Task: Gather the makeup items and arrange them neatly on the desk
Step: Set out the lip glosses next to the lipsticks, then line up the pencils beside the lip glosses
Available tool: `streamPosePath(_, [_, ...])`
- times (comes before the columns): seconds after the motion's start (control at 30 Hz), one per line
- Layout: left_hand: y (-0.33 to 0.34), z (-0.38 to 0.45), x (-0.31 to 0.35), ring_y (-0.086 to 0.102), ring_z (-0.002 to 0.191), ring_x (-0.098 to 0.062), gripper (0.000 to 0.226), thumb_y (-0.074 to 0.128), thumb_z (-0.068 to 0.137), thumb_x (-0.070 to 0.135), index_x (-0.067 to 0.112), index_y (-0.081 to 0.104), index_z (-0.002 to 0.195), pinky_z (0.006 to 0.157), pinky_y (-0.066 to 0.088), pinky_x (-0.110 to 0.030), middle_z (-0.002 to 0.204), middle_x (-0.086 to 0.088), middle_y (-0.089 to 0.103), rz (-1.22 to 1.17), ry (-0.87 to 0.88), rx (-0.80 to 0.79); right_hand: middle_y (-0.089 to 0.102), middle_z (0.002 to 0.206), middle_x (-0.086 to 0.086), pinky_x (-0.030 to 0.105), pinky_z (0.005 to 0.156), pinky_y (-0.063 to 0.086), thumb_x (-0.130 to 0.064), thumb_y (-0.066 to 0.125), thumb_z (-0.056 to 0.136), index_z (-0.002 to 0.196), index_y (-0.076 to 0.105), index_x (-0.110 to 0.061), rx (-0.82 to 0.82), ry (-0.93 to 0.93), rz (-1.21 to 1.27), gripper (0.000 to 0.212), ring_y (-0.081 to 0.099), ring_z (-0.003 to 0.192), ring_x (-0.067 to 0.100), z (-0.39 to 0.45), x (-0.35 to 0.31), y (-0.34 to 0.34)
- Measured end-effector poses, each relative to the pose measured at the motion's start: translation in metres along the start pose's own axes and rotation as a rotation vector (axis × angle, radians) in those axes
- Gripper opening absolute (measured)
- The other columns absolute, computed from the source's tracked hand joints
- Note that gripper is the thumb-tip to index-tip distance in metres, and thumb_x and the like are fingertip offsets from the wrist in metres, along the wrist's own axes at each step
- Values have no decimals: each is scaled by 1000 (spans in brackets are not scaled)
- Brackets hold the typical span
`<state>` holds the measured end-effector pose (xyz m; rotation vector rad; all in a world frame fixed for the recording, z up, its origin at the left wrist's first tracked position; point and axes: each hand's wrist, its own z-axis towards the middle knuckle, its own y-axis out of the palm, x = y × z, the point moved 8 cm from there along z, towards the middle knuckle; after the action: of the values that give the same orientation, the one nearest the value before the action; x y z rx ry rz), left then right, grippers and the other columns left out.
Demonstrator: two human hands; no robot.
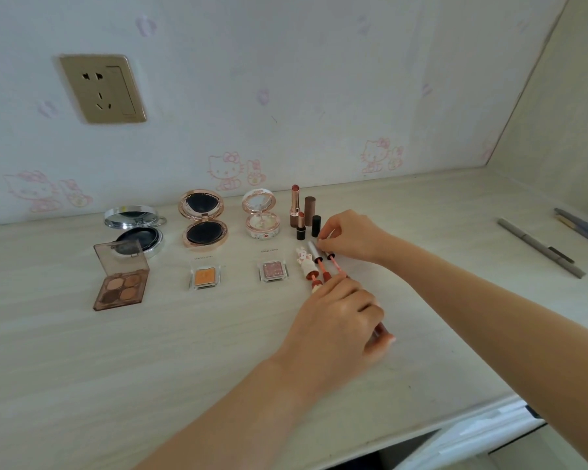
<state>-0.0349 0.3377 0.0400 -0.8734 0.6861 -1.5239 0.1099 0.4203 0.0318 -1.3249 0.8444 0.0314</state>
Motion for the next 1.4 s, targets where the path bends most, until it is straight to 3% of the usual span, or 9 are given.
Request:
streamPosePath(0.07, [0, 0, 0, 60, 94, -16, 26, 65, 80, 40, 15, 74, 83, 96, 44, -30, 90, 5, 71, 4, -2, -1, 60, 84, -7, 22, 71, 40, -25, 65, 86, 99, 70, -15, -4, 4, -3, 17, 56, 88, 13, 0, 1, 0])
streamPosePath(0.23, [-1, -1, -2, 60, 97, -15, 31, 62, 82, 42, 15, 74, 89, 98, 43, -31, 93, 4, 71, 16, -5, -13, 63, 104, 2, 22, 74, 39, -29, 58, 91, 113, 63, -17, 15, -4, -9, 26, 55, 93, 15, -8, 2, -3])
streamPosePath(0.43, [-1, -3, 0, 57, 105, -13, 35, 60, 82, 47, 17, 72, 96, 100, 42, -32, 100, 6, 69, 17, 1, -34, 63, 114, -2, 19, 79, 37, -24, 51, 94, 119, 60, -16, 78, -63, -122, 28, 52, 91, 9, -43, 8, -21])
streamPosePath(0.67, [0, -1, 9, 54, 111, -11, 34, 57, 87, 45, 20, 71, 104, 100, 44, -29, 110, 10, 66, 34, 33, -80, 63, 119, -2, 21, 89, 42, -24, 50, 95, 122, 58, -17, 150, 0, -221, 30, 57, 108, 15, -115, 46, -51])
streamPosePath(0.8, [1, 2, 14, 55, 109, -11, 29, 57, 88, 40, 20, 70, 104, 93, 46, -28, 110, 11, 66, 38, 41, -84, 58, 128, -1, 30, 98, 43, -26, 46, 97, 130, 52, -18, 161, 46, -329, 35, 53, 118, 18, -159, 70, -64])
streamPosePath(1.1, [38, 53, 48, 45, 121, -11, 36, 43, 98, 33, 17, 61, 125, 98, 39, -29, 122, 5, 62, -31, 66, -228, 57, 131, -1, 28, 96, 44, -26, 46, 98, 133, 50, -19, 217, 150, -369, 36, 55, 116, 17, -217, 134, -107])
streamPosePath(1.4, [102, 142, 77, 50, 111, -22, 30, 38, 97, 27, 16, 64, 105, 87, 48, -39, 112, -2, 64, -33, 56, -361, 59, 126, 1, 33, 94, 48, -27, 48, 97, 128, 54, -19, 271, 229, -388, 33, 58, 109, 20, -222, 197, -150])
